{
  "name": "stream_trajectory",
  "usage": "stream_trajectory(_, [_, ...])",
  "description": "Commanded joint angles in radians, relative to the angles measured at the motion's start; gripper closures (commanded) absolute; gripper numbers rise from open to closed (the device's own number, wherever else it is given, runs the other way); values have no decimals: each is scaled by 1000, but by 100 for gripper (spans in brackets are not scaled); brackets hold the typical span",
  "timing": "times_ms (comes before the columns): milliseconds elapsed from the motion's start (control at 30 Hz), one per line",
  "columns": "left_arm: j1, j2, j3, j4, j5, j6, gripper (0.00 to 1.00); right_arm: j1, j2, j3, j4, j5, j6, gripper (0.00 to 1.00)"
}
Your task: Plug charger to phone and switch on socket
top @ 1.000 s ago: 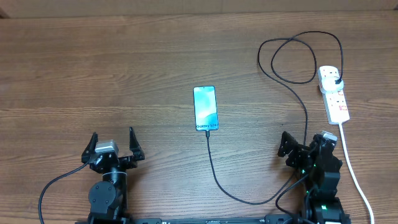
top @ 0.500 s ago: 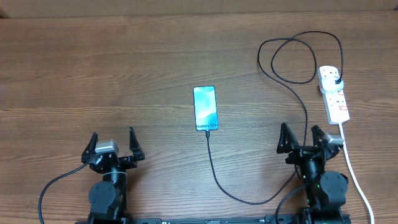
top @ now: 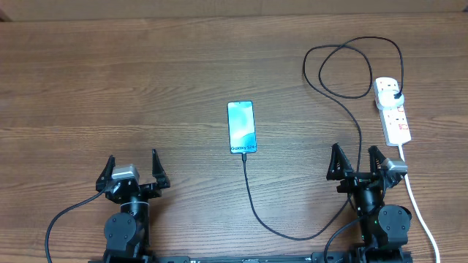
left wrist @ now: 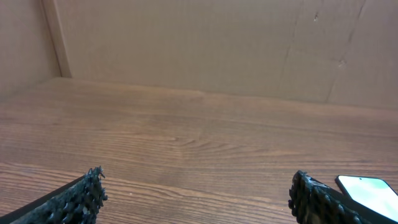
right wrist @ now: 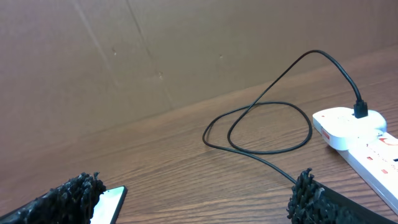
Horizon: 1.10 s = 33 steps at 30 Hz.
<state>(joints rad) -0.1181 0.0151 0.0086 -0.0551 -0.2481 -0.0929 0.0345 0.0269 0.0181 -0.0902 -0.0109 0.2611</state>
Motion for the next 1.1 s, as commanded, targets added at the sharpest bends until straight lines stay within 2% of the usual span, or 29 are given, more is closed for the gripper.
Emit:
stream_trajectory(0, [0, -11, -4, 2, -14, 29, 0, 6, -10, -10, 6, 9, -8, 0])
stream_trajectory(300, [0, -11, -4, 2, -14, 30, 0, 50, -25, -10, 6, 9, -8, 0])
stream_trajectory(1067, [0, -11, -4, 2, -14, 29, 0, 49, -25, -10, 6, 9, -8, 0])
